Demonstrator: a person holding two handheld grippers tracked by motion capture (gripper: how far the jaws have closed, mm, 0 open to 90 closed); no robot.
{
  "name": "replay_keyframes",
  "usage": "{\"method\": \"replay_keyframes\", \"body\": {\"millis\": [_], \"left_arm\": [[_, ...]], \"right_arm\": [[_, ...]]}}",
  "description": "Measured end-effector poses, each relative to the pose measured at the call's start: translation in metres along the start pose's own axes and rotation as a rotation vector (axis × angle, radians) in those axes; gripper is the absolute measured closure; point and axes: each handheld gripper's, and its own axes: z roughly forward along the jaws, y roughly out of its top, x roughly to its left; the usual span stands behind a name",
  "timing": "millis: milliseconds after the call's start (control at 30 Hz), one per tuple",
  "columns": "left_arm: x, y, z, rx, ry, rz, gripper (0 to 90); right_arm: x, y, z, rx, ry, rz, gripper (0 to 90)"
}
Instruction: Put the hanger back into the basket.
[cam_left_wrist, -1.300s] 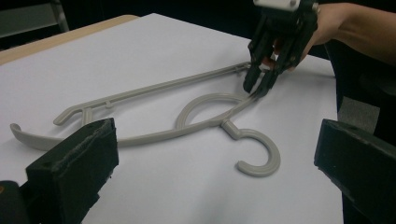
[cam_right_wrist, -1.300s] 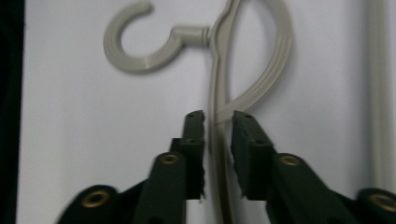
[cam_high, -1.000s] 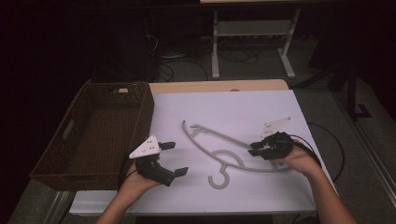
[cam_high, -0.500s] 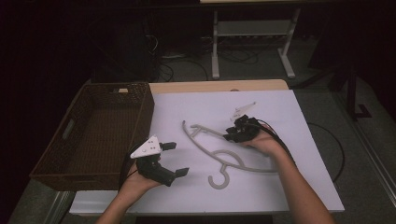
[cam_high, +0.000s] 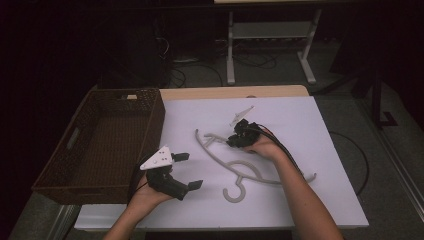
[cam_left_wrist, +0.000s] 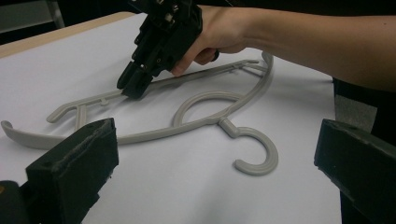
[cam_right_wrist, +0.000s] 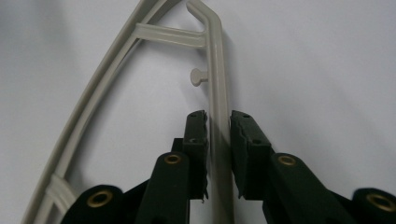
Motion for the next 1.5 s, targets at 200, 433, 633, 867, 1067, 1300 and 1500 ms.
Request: {"method": "replay_keyframes", "body": {"millis": [200,433,633,867,1067,1300,1500], "left_arm": [[0.0,0.0,0.0,-0.002,-0.001,-0.003,0.0],[0.0,0.0,0.0,0.0,0.0,-0.002,0.0],[0.0,0.0,0.0,-0.009,-0.002,-0.003,0.0],[-0.001,0.0,-0.001,-0.011,0.002,-0.007,0.0],[0.0,-0.001,-0.002,-0.011,0.007,-0.008,0.0],[-0.002,-0.001,-0.003,-0.007,0.013,-0.01,0.0],[-0.001,-0.002,-0.004,-0.01,0.017,-0.009,0.0]], "right_arm": [[-0.002,0.005,0.004,0.009,0.007,-0.045,80.1],[0.011,0.018,0.014,0.016,0.076,-0.128,80.3],[0.038,0.034,0.028,0.014,0.146,-0.223,80.2],[0.059,0.04,0.03,-0.005,0.173,-0.252,72.2],[0.052,0.02,-0.016,-0.034,0.126,-0.187,77.4],[0.047,-0.03,-0.07,-0.029,0.043,-0.091,89.3],[0.048,-0.072,-0.1,0.023,-0.021,-0.028,89.4]]}}
